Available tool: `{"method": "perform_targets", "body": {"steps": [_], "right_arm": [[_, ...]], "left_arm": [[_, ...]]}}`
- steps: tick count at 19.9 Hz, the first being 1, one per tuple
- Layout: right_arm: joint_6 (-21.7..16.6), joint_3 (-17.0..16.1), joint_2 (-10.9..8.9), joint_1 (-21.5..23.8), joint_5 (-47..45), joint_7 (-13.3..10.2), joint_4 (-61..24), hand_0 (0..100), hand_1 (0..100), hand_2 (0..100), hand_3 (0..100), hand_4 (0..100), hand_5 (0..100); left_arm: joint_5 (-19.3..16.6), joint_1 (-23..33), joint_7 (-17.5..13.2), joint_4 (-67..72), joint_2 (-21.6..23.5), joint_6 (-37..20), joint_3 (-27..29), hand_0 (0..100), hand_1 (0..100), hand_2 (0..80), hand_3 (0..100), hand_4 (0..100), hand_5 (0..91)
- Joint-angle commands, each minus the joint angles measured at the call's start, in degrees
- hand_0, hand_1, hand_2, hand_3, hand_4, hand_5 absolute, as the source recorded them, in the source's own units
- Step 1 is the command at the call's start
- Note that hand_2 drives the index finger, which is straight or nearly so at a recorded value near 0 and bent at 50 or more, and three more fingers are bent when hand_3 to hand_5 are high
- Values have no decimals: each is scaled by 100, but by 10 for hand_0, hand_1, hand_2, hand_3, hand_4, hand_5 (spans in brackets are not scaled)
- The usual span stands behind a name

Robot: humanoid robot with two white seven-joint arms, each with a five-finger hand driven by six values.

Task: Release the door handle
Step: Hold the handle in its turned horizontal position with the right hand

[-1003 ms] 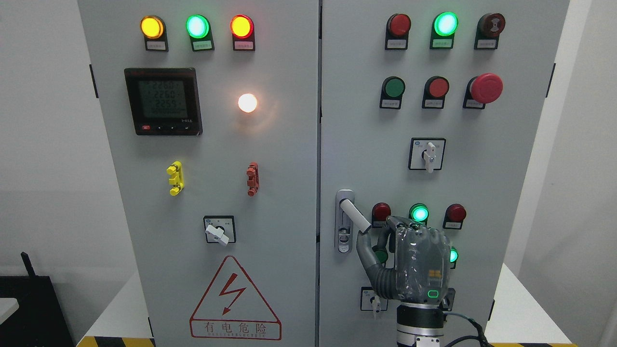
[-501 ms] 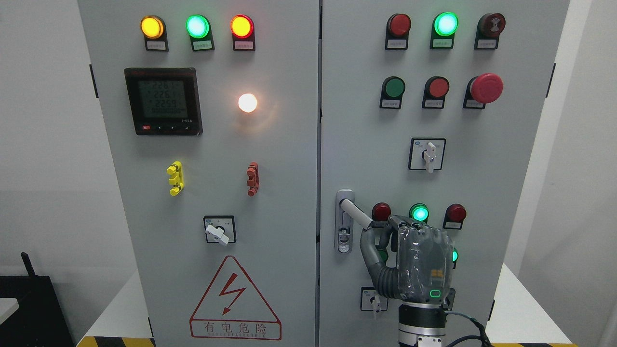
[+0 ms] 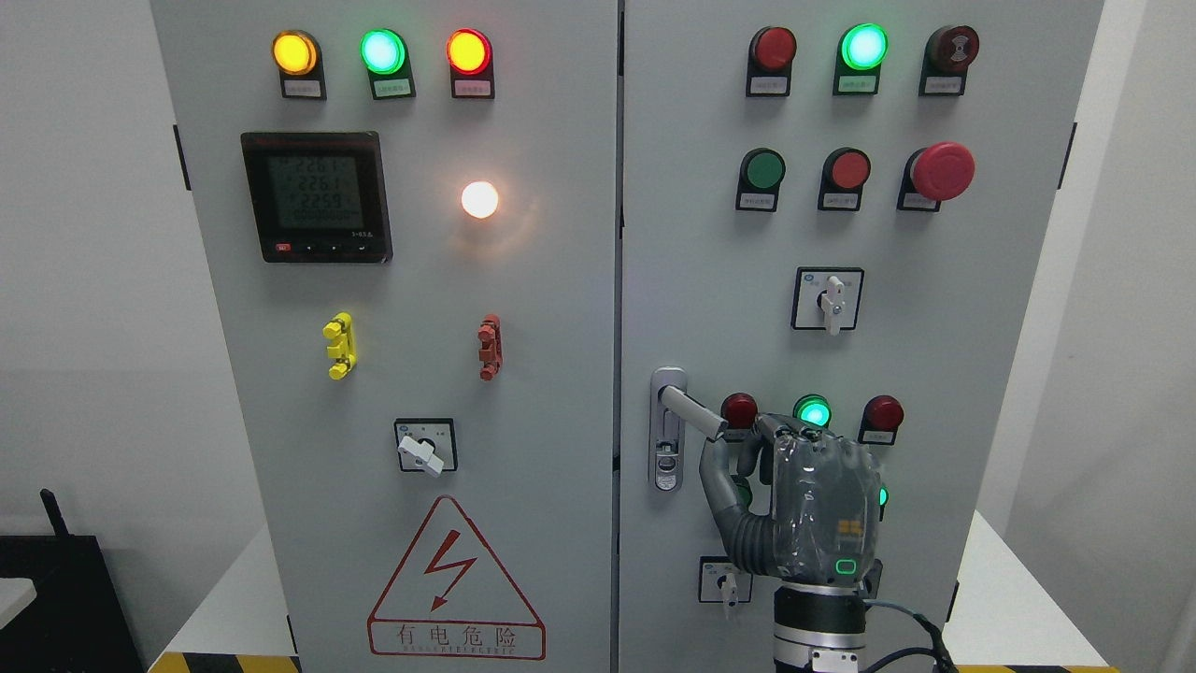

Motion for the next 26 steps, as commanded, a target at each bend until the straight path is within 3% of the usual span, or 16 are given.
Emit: {"method": "perform_targets", "body": {"steps": [1,26], "right_arm": [[-9,-8,5,-26,-5,6,0,500,681,838,1000,1000,996],[-18,-25,-22,-53,-5,15,-88,478,651,841,1000,1000,997]], "left_arm": [[0,-176,3,-44,0,4,-62,120,389,0,0,0,0],[0,-176,3,-44,0,4,-62,120,389,0,0,0,0]]}}
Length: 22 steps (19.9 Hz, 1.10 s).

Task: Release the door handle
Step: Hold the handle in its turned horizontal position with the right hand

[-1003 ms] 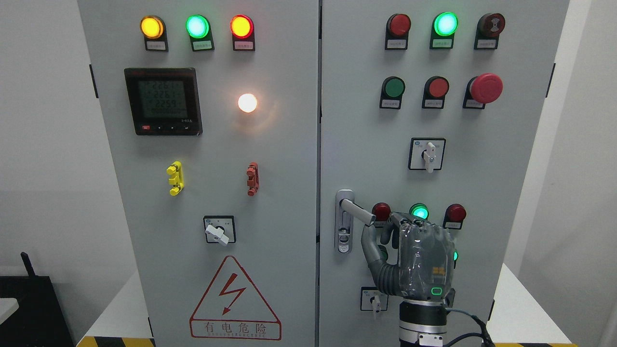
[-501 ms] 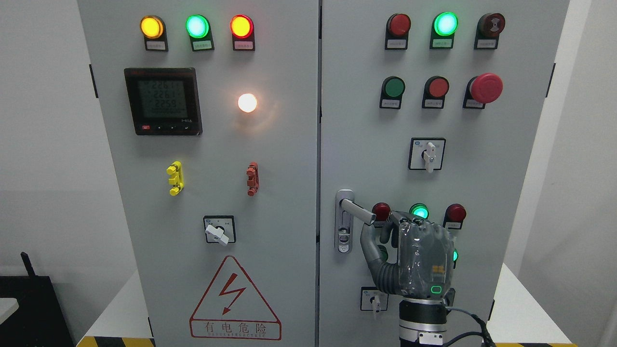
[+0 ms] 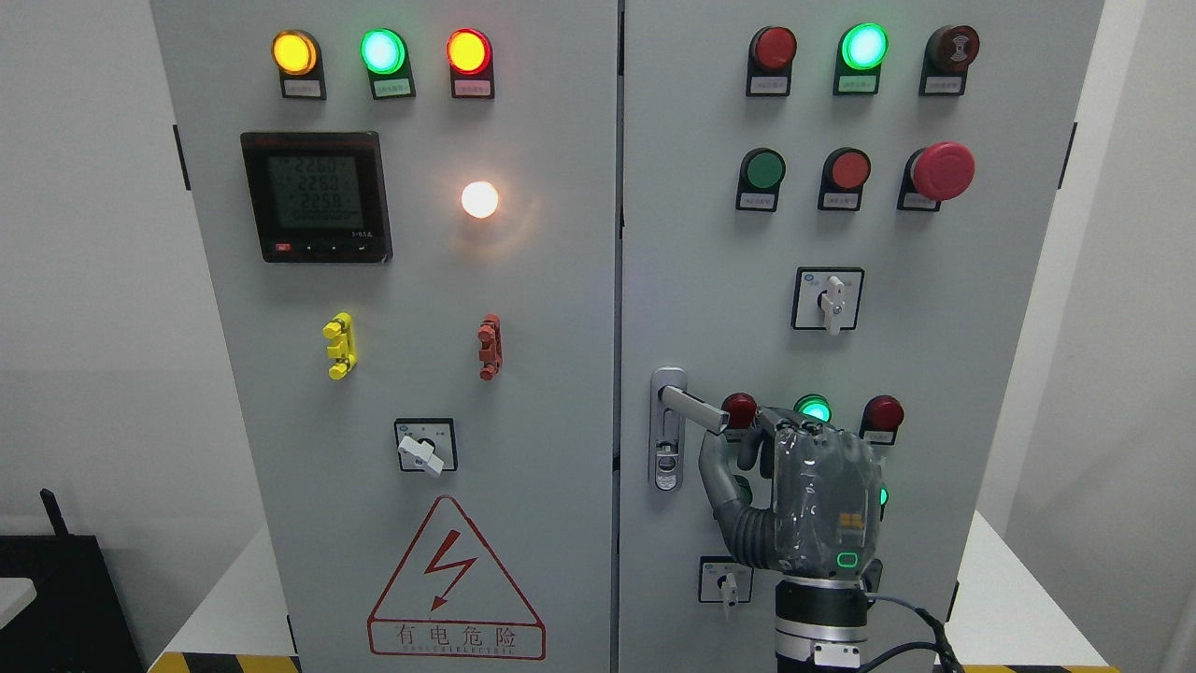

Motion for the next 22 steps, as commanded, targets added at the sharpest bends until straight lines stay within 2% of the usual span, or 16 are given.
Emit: {"method": "perform_targets", "body": {"steps": [1,10,22], "right_arm": [[-11,-5,-10,-4,0,1,-48,478,650,841,1000,1000,997],[-11,12,-2,-66,0,2,-40,479,644,842,1000,1000,998],[-19,91,-2,119,0,-34,-57,467,643,843,1000,1000,998]], "left_arm": [[0,-176,2,-53,0,5,-61,120,389,0,0,0,0],[0,-176,2,-53,0,5,-61,120,389,0,0,0,0],[0,-176,2,-53,0,5,-61,120,389,0,0,0,0]]}}
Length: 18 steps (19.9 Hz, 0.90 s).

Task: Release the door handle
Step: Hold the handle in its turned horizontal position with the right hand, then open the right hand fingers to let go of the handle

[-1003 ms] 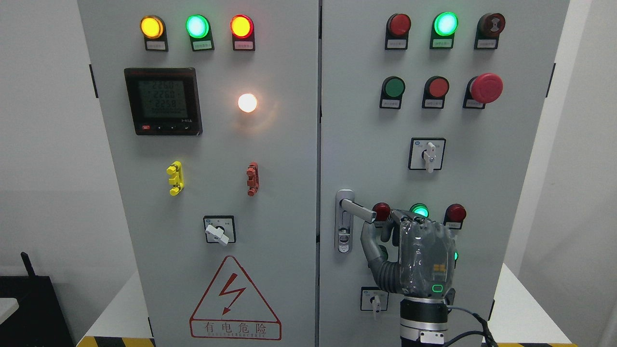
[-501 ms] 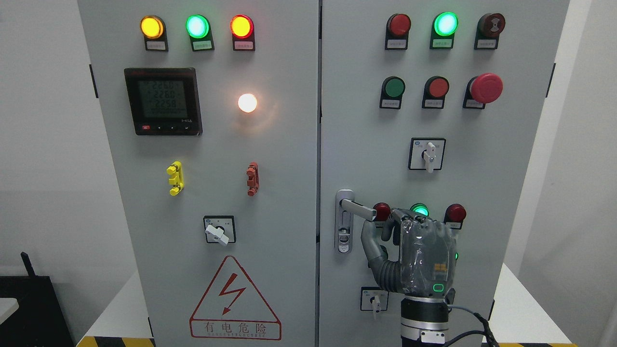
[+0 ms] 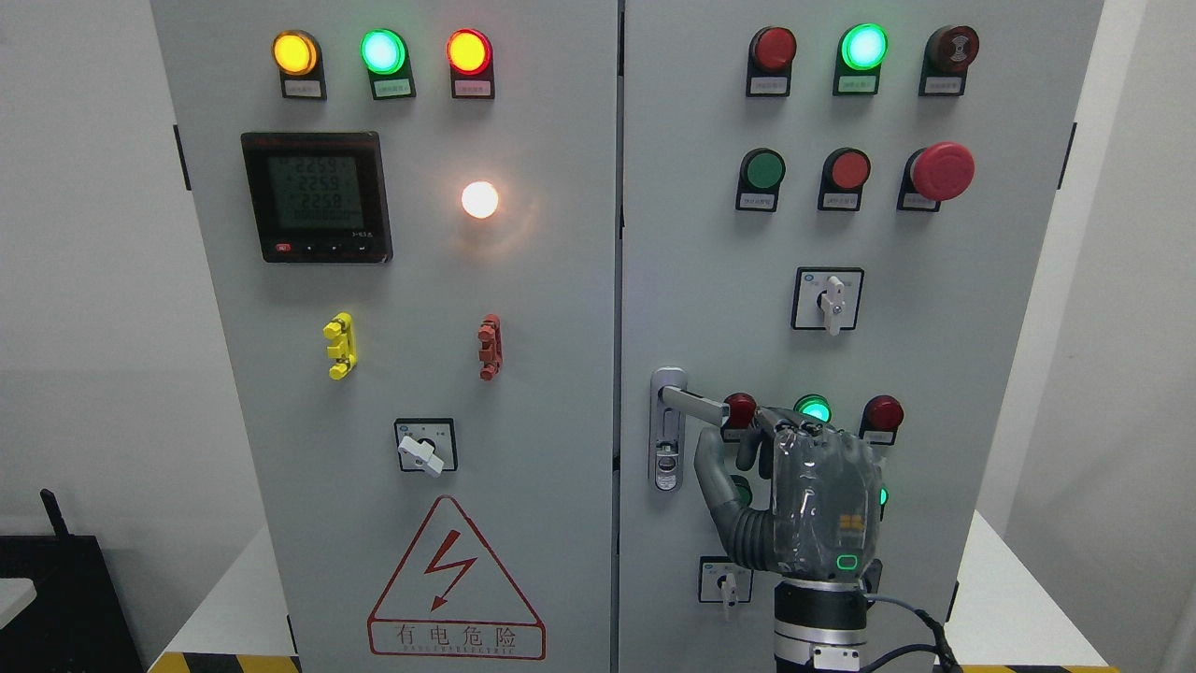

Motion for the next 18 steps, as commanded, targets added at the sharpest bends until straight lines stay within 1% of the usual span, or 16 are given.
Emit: {"method": "perform_targets", "body": {"steps": [1,2,4,6,7,8,10,11,12,13,15,16,17,18], "right_arm": [[-4,39,-20,77,-9,-44,-14,467,644,843,1000,1000,998],[-4,39,-47,138,-9,-88,-40,466,644,842,1000,1000,998],[-47,21,-204,278,-26,-150,-111,469,642,834,1000,1000,999],[-179,-23,-284,419,-26,-220,-225,491,624,786,1000,1000,991],[-249,-32,-354,507,-26,-220,-304,495,622,764,1000,1000,987],[-293,-32,-415,603,-26,-220,-400,498,621,710,1000,954,968],[-390,-32,-547,744,-26,-203,-550,499,610,625,1000,869,844],[-451,-40,-600,780,-26,-203,-550,500,596,568,932,804,721],[-487,-49,-635,789,-26,-203,-550,504,569,507,835,696,597],[-496,-58,-662,789,-26,-194,-568,504,547,469,774,620,545],[-496,-137,-697,832,-35,-194,-638,482,518,393,627,480,381],[-496,-155,-715,876,-35,-194,-691,476,507,368,579,434,336],[-496,-181,-724,894,-35,-185,-769,464,498,340,511,389,299],[-496,-225,-759,903,-35,-185,-831,454,492,330,497,374,298]], "left_arm": [[0,-176,1,-53,0,5,-61,120,389,0,0,0,0],[0,-176,1,-53,0,5,-61,120,389,0,0,0,0],[0,-176,1,-53,0,5,-61,120,389,0,0,0,0],[0,-176,1,-44,0,5,-61,120,389,0,0,0,0],[0,-176,1,-44,0,5,-61,120,389,0,0,0,0],[0,-176,1,-53,0,5,-61,120,389,0,0,0,0],[0,-176,1,-44,0,5,-61,120,389,0,0,0,0],[0,-176,1,-44,0,5,-61,120,389,0,0,0,0],[0,-176,1,-44,0,5,-61,120,389,0,0,0,0],[0,-176,1,-44,0,5,-61,120,389,0,0,0,0],[0,-176,1,-53,0,5,-61,120,389,0,0,0,0],[0,-176,1,-44,0,5,-61,120,389,0,0,0,0],[0,-176,1,-44,0,5,-61,120,389,0,0,0,0],[0,-176,1,-53,0,5,-61,120,389,0,0,0,0]]}}
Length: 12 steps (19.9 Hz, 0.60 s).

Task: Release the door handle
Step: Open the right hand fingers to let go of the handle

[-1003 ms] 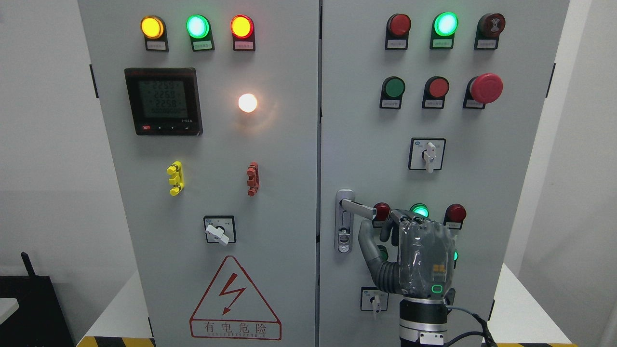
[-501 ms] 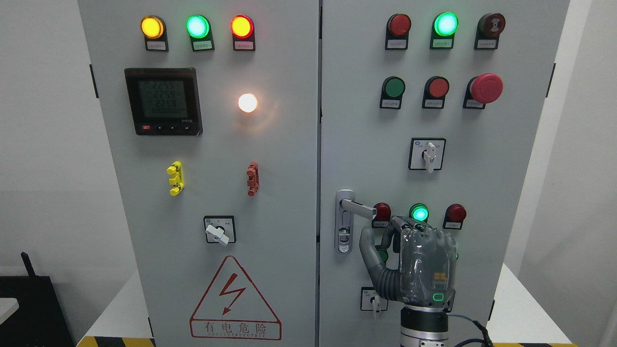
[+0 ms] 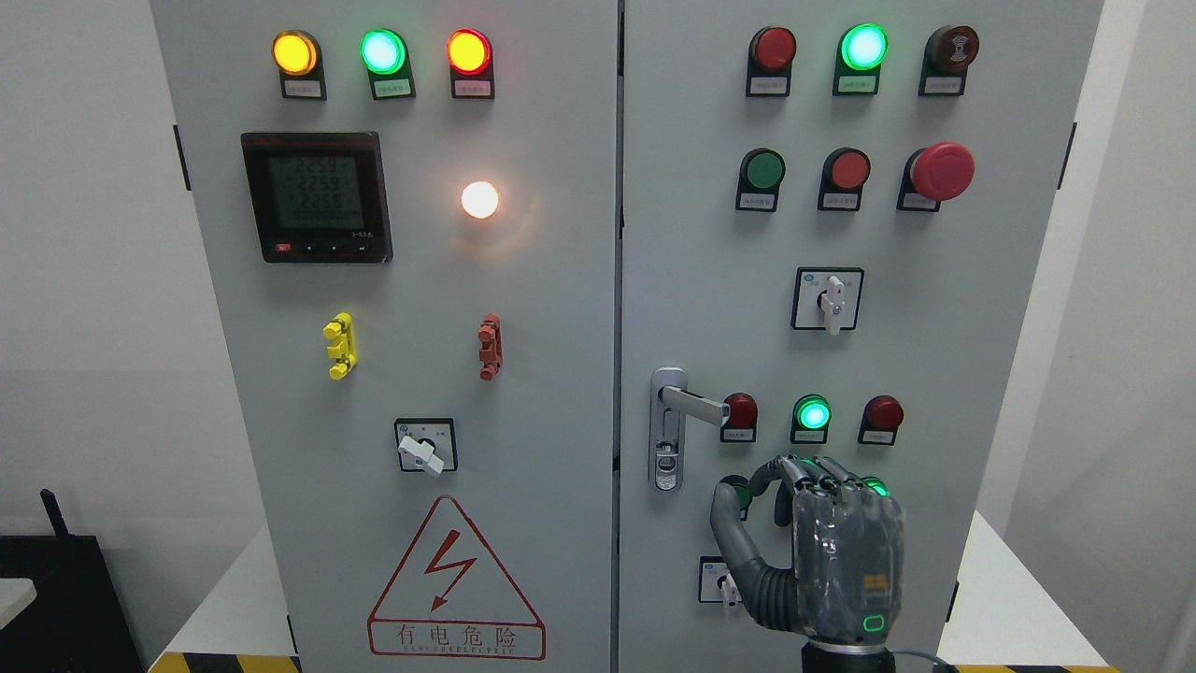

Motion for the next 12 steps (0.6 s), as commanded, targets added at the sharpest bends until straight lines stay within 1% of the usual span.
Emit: {"method": "perform_targets", "body": {"steps": [1,2,4,6,9,12], "right_arm": [[-22,-171,-280,167,-5,24,-484,450,488,327,491,367,291],[-22,-180,-289,167,-5,42,-528,446,479,315,464,349,273],[-92,-250,-315,193,-5,68,-590,447,456,255,384,280,207],[-154,-329,-359,202,-14,77,-590,455,410,175,270,189,100],[-242,-399,-359,194,-22,77,-616,451,378,107,197,118,21],[-338,-469,-368,202,-66,182,-695,433,360,104,166,91,0]], "left_arm": [[0,-176,2,-53,0,5,-61,120,389,0,0,0,0],[0,-176,2,-53,0,5,-61,120,389,0,0,0,0],[0,-176,2,-53,0,5,-61,120,389,0,0,0,0],[0,-176,2,-44,0,5,-61,120,389,0,0,0,0],[0,-176,2,-44,0,5,-61,120,389,0,0,0,0],[0,-176,2,-53,0,5,-61,120,389,0,0,0,0]]}}
